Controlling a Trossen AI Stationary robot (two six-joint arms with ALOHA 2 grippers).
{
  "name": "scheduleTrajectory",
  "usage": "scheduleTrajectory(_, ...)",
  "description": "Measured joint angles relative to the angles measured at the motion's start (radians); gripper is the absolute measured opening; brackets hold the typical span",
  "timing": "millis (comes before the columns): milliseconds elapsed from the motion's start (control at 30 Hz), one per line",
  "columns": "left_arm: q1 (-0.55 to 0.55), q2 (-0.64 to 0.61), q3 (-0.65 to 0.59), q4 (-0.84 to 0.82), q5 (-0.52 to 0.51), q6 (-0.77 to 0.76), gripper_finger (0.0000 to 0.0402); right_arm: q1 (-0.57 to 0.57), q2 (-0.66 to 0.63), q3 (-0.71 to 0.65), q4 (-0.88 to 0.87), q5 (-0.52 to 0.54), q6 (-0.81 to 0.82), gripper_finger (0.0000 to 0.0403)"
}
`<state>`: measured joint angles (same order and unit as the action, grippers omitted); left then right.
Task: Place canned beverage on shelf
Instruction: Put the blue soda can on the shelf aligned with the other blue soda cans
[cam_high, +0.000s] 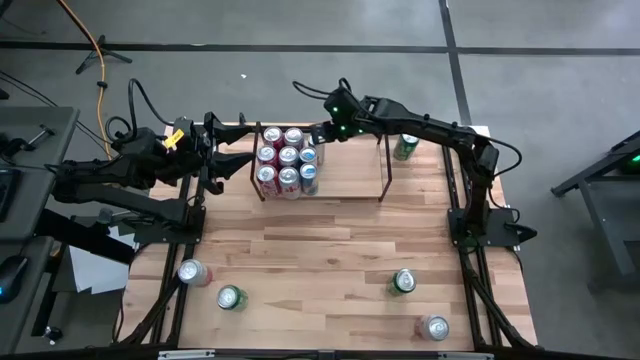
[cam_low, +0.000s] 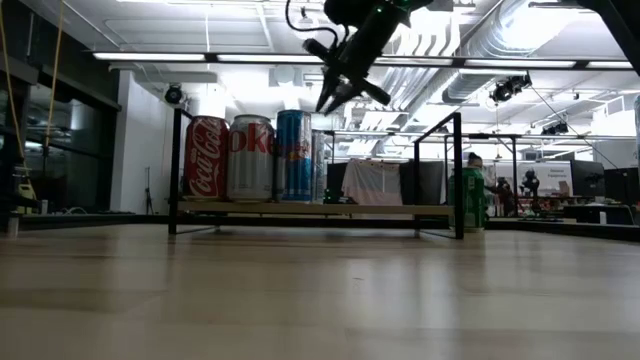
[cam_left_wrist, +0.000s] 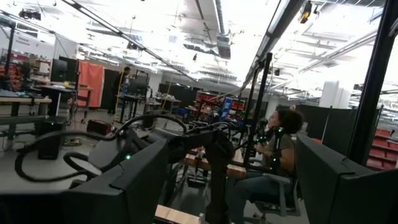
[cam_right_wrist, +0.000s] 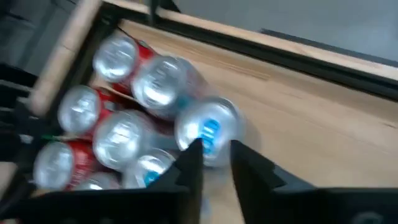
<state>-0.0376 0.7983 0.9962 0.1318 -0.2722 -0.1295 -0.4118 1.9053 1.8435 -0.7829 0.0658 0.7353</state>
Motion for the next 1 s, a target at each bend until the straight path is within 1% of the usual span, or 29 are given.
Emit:
scheduleTrajectory(67, 0.0, 0.0, 0.0, 0.0, 0.0, 0.0, 0.0259, 0.01, 0.0, 0.0, 0.036, -0.015, -0.013, 0.0019)
scheduleTrajectory(133, 0.0, 0.0, 0.0, -0.001, 0.0, 0.0, 0.0259, 0.023, 0.0, 0.0, 0.045, -0.005, -0.029, 0.0007)
scheduleTrajectory(233, 0.0, 0.0, 0.0, -0.001, 0.0, 0.0, 0.0259, 0.038, 0.016, 0.001, 0.041, 0.001, -0.024, 0.0013)
scheduleTrajectory(333, 0.0, 0.0, 0.0, -0.003, 0.0, 0.0, 0.0259, 0.047, 0.043, 0.001, 0.045, -0.004, -0.027, 0.0002)
scheduleTrajectory(467, 0.0, 0.0, 0.0, -0.018, 0.0, 0.0, 0.0259, 0.047, 0.072, 0.0, 0.076, 0.001, -0.02, 0.0003)
scheduleTrajectory(600, 0.0, 0.0, 0.0, -0.045, 0.0, -0.022, 0.0259, 0.047, 0.074, 0.0, 0.122, 0.002, -0.02, 0.0001)
scheduleTrajectory(833, 0.0, 0.006, 0.0, -0.065, -0.001, -0.035, 0.0259, 0.047, 0.074, 0.0, 0.081, 0.014, -0.031, 0.0)
scheduleTrajectory(1000, 0.0, 0.006, 0.0, -0.066, -0.011, -0.035, 0.0259, 0.047, 0.074, 0.0, 0.049, 0.022, -0.084, 0.0)
